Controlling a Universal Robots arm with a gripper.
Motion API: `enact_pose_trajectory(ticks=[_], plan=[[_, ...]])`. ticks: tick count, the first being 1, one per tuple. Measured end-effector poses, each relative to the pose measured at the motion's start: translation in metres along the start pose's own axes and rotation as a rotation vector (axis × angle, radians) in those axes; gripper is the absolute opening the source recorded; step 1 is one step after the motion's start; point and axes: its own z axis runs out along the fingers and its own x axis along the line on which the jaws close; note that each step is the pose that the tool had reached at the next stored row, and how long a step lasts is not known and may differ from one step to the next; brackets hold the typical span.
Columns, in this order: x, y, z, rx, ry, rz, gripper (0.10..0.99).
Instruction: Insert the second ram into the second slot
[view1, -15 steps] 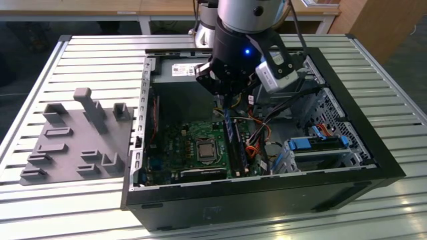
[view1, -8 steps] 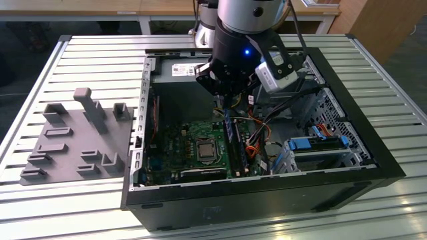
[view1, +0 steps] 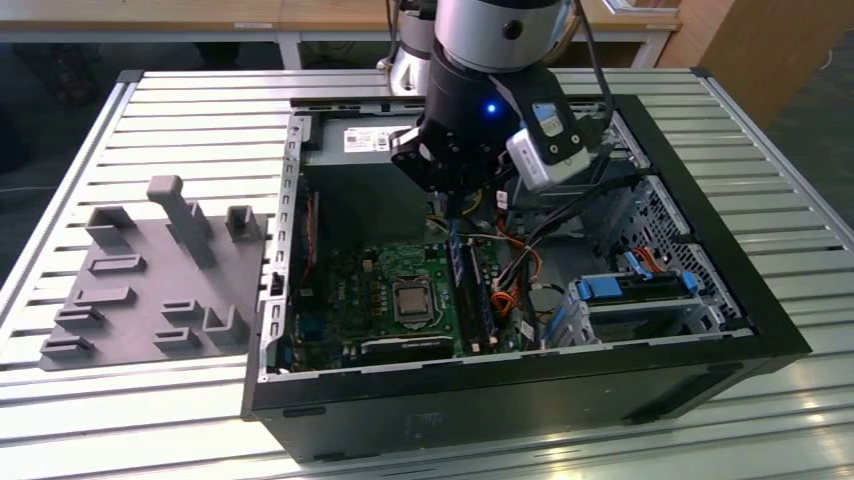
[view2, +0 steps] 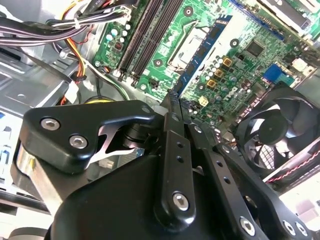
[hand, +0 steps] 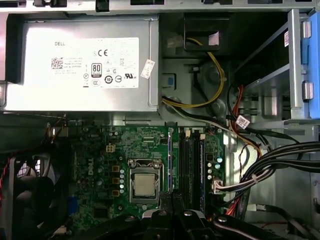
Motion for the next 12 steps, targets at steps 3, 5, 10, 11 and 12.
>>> enact_pose_trajectory(ticks=[3,5,10,11,12], plan=[[-0.0001,-0.0001,0.0025,-0.001,-0.0007,0.01,0.118],[-0.0002,-0.0003,0.0053,-0.002,-0.0009,0.015,0.118],[-0.0004,-0.0008,0.0097,-0.005,-0.0012,0.021,0.118],[-0.0004,-0.001,0.0104,-0.006,-0.0012,0.023,0.118],[-0.0006,-0.0011,0.0111,-0.007,-0.0013,0.024,0.118]])
